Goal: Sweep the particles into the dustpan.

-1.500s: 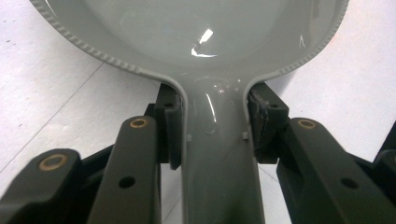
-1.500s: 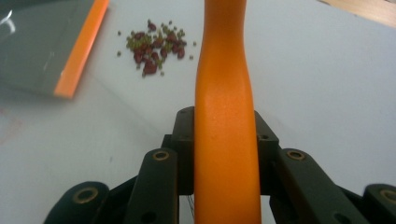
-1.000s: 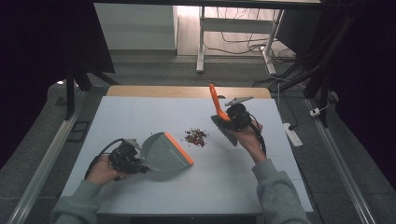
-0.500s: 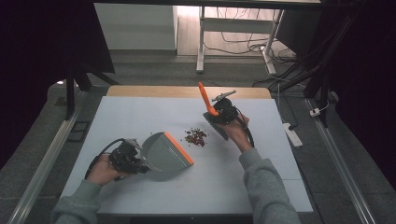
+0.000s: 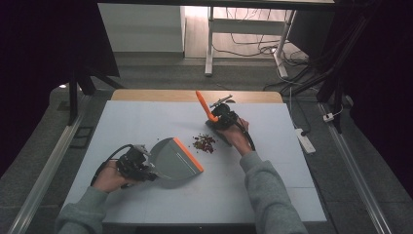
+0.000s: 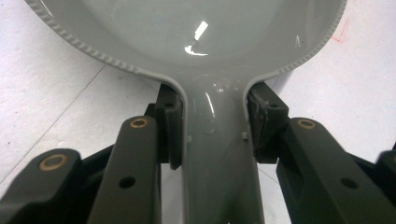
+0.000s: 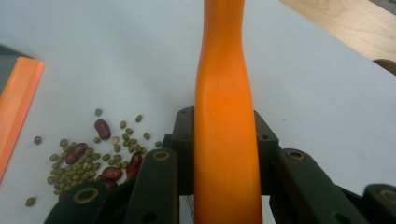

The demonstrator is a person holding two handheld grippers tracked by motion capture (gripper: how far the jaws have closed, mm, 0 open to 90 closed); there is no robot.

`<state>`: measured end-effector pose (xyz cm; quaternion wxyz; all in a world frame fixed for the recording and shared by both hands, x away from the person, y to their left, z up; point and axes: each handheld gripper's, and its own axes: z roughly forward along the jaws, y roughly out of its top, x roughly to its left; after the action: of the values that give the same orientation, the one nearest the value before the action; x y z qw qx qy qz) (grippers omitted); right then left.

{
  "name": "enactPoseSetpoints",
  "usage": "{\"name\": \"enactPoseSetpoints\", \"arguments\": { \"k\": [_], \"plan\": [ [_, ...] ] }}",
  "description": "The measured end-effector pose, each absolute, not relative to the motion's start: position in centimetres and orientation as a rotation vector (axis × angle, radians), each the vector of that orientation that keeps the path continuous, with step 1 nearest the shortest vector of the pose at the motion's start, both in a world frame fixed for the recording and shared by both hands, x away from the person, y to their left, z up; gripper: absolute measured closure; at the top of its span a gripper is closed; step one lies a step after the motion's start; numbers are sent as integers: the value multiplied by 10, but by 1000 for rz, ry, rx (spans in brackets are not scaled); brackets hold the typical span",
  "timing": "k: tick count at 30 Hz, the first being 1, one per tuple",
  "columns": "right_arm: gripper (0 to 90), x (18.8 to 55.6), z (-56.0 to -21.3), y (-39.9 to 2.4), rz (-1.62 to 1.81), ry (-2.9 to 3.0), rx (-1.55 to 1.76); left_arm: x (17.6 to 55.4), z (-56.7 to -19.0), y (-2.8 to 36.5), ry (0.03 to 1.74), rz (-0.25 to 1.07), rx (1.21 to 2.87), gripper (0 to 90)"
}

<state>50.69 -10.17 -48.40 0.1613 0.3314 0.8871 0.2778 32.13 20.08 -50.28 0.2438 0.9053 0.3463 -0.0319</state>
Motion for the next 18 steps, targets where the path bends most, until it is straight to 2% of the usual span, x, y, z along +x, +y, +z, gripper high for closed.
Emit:
{"name": "enactPoseSetpoints", "arguments": {
  "k": [18],
  "plan": [
    [711, 486, -490, -71, 800, 2603, 838, 327, -505, 192, 939, -112, 2503, 617]
  ]
}}
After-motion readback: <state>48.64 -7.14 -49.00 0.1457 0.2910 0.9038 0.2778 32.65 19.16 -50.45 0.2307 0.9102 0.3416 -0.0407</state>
